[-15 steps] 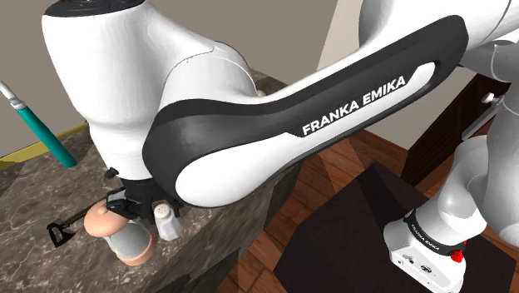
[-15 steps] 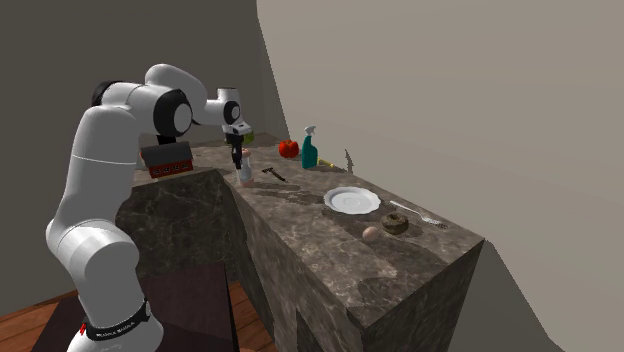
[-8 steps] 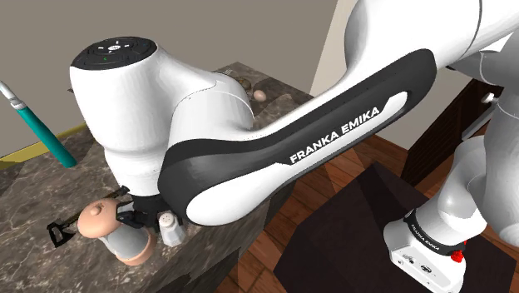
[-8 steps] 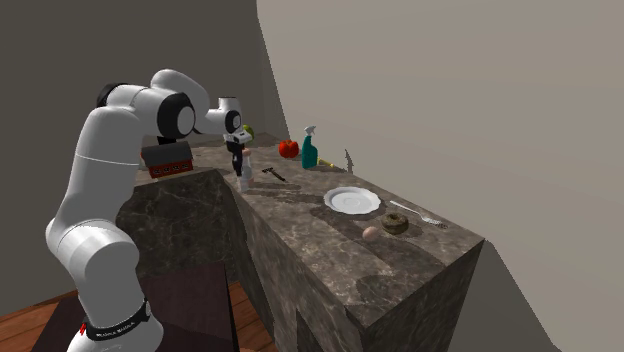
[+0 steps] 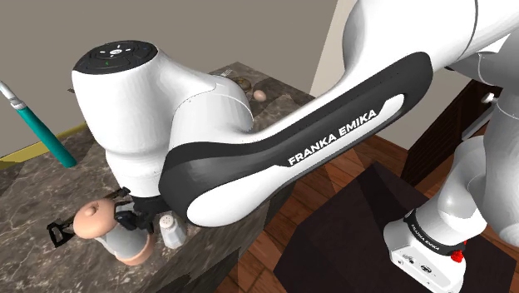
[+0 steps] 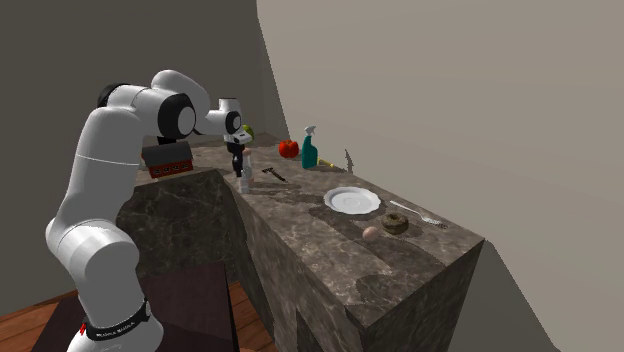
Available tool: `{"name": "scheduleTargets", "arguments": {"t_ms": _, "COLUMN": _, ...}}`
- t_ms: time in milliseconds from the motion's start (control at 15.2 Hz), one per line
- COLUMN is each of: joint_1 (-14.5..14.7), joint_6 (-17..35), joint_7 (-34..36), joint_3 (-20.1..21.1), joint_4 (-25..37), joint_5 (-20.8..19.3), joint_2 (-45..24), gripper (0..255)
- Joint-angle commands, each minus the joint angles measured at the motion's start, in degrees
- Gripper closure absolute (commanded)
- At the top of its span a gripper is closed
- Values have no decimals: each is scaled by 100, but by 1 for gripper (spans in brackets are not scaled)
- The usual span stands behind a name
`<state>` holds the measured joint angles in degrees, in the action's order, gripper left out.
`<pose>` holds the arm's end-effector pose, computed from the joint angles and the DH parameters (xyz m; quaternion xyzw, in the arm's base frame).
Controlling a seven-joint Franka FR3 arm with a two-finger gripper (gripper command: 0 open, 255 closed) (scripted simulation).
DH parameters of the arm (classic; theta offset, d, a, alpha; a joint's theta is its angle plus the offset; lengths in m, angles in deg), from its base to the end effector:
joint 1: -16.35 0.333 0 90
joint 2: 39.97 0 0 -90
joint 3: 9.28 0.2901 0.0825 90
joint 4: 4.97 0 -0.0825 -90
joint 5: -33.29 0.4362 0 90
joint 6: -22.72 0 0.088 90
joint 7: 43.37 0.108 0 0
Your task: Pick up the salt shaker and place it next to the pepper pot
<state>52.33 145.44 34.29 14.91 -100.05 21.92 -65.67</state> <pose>0.3822 0.5982 0.3254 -0.9916 0.1236 -0.0109 0.0372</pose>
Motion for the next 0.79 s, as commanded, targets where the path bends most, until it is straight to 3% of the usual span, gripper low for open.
{"name": "scheduleTargets", "arguments": {"t_ms": 0, "joint_1": 0, "joint_6": 0, "joint_7": 0, "joint_3": 0, "joint_4": 0, "joint_5": 0, "joint_2": 0, "gripper": 0}}
{"name": "scheduleTargets", "arguments": {"t_ms": 264, "joint_1": 0, "joint_6": 1, "joint_7": 0, "joint_3": 0, "joint_4": 0, "joint_5": 0, "joint_2": 0, "gripper": 0}}
{"name": "scheduleTargets", "arguments": {"t_ms": 528, "joint_1": -56, "joint_6": -577, "joint_7": -100, "joint_3": 78, "joint_4": 290, "joint_5": 161, "joint_2": 313, "gripper": 0}}
{"name": "scheduleTargets", "arguments": {"t_ms": 726, "joint_1": -55, "joint_6": -577, "joint_7": -100, "joint_3": 78, "joint_4": 290, "joint_5": 161, "joint_2": 313, "gripper": 0}}
